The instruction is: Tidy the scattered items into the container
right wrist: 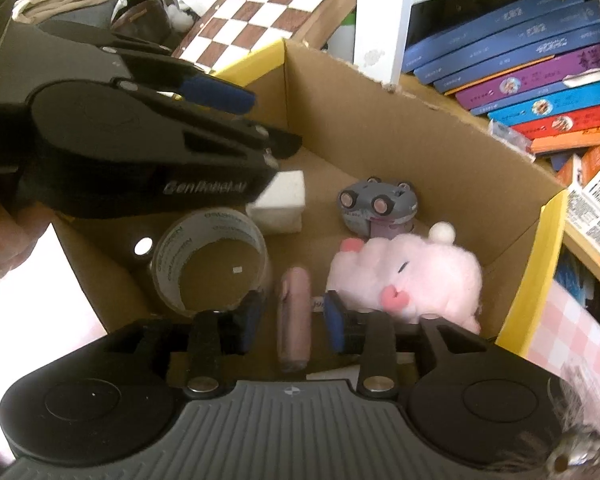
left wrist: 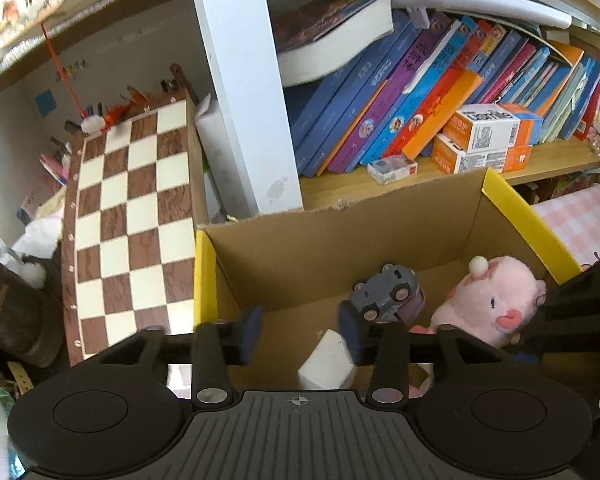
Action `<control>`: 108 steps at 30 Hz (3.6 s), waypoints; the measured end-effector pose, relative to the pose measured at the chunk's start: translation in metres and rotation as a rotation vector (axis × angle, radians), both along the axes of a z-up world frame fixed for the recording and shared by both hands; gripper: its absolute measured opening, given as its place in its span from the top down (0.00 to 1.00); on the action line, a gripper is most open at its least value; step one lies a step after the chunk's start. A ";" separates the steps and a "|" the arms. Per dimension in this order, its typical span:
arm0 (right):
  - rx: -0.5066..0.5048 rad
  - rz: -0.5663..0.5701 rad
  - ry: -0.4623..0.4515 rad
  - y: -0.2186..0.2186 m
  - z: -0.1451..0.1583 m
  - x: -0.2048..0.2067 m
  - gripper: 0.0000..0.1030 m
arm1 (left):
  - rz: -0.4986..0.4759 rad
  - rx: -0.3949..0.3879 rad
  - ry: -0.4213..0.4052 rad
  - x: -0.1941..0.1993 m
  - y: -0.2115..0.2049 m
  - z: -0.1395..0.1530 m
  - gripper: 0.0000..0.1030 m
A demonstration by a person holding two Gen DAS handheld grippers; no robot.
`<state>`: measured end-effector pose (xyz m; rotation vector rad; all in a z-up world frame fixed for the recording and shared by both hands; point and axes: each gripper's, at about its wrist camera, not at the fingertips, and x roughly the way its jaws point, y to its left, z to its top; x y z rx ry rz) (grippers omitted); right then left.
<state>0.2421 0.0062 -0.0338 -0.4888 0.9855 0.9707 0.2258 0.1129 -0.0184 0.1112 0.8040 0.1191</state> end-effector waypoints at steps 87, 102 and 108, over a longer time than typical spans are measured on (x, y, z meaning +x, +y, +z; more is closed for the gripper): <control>0.177 -0.628 -0.296 -0.216 0.045 -0.168 0.05 | 0.003 -0.030 -0.167 -0.207 -0.139 0.033 0.12; 0.137 -0.666 -0.334 -0.227 0.037 -0.181 0.00 | 0.028 -0.045 -0.132 -0.213 -0.154 0.018 0.12; 0.131 -0.676 -0.342 -0.231 0.037 -0.183 0.00 | 0.061 -0.075 -0.122 -0.216 -0.150 0.016 0.11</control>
